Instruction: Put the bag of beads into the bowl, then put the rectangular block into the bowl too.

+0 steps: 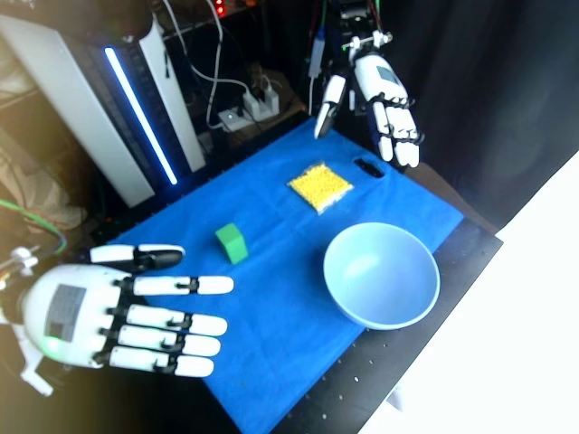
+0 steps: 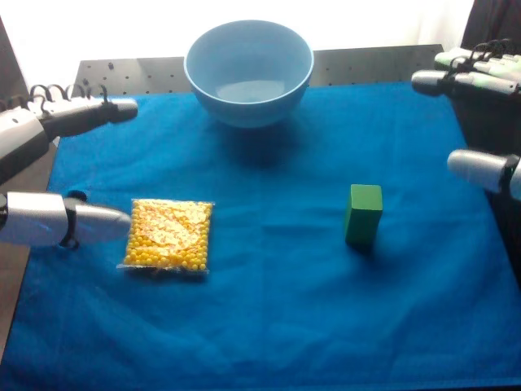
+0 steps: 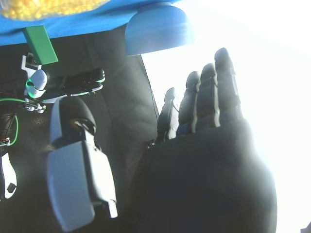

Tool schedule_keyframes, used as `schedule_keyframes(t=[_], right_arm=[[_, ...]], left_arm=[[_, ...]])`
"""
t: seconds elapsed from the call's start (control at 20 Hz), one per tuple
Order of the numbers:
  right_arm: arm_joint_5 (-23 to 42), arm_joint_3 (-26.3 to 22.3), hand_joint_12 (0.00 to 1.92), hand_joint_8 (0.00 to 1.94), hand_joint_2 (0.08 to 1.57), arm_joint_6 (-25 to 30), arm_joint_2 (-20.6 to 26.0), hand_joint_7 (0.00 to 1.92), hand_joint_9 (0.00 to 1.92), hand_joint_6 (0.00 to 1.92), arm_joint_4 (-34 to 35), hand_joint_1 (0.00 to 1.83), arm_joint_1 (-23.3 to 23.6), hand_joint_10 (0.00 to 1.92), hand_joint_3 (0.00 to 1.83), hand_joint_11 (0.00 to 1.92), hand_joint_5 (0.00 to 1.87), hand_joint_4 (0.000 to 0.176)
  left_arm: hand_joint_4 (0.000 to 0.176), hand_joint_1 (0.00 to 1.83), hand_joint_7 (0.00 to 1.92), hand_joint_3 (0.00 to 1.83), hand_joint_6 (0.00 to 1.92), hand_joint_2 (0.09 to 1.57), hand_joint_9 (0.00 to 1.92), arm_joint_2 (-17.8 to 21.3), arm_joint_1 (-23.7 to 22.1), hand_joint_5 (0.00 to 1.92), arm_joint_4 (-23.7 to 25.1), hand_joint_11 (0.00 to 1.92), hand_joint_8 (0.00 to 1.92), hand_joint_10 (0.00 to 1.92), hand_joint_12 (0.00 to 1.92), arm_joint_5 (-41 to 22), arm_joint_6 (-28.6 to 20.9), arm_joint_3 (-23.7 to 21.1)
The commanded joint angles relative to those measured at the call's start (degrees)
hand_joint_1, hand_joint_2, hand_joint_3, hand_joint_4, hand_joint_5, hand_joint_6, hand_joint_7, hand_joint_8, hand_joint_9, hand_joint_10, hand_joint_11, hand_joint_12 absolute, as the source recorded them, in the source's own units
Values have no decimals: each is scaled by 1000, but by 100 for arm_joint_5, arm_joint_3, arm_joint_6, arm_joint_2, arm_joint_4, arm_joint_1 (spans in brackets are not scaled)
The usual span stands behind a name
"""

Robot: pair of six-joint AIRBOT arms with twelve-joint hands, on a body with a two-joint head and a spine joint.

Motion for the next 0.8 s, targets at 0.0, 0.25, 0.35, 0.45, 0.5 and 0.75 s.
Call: schedule_keyframes(t=[0.0, 0.25, 0.35, 0.45, 0.5, 0.75], right_arm=[[644, 51, 5, 4, 1309, 25, -15, 140, 26, 5, 134, 220, 62, 1, 7, 0, 274, 118], [596, 90, 6, 0, 1293, 25, -46, 136, 38, 2, 108, 98, 62, 1, 2, 14, 280, 122], [578, 100, 4, 0, 1294, 25, -56, 126, 34, 0, 91, 75, 61, 0, 2, 9, 270, 137], [569, 108, 1, 4, 1294, 25, -56, 120, 23, 3, 75, 90, 61, 3, 0, 4, 277, 152], [565, 114, 1, 3, 1294, 25, -56, 119, 23, 3, 62, 105, 61, 2, 0, 3, 281, 150], [549, 115, 16, 3, 1291, 25, -64, 121, 39, 5, 53, 181, 61, 5, 0, 39, 290, 140]], left_arm=[[86, 765, 198, 4, 2, 935, 125, -3, -116, 246, 39, 0, 4, 7, 206, -484, -13, 65], [19, 872, 270, 1, 2, 912, 225, -132, -713, 317, 737, 0, 2, 2, 603, 630, 107, 259], [22, 915, 285, 0, 5, 908, 228, -262, -1103, 356, 1145, 0, 2, 1, 516, 1324, 362, 321], [19, 934, 315, 0, 2, 870, 289, -403, -1410, 403, 1654, 0, 1, 9, 720, 1878, 372, 378], [35, 890, 320, 0, 0, 870, 308, -471, -1560, 399, 1979, 0, 1, 8, 792, 2158, 373, 379], [110, 893, 448, 0, 1, 838, 483, -804, -1796, 409, 2707, 0, 2, 16, 880, 2895, 374, 450]])
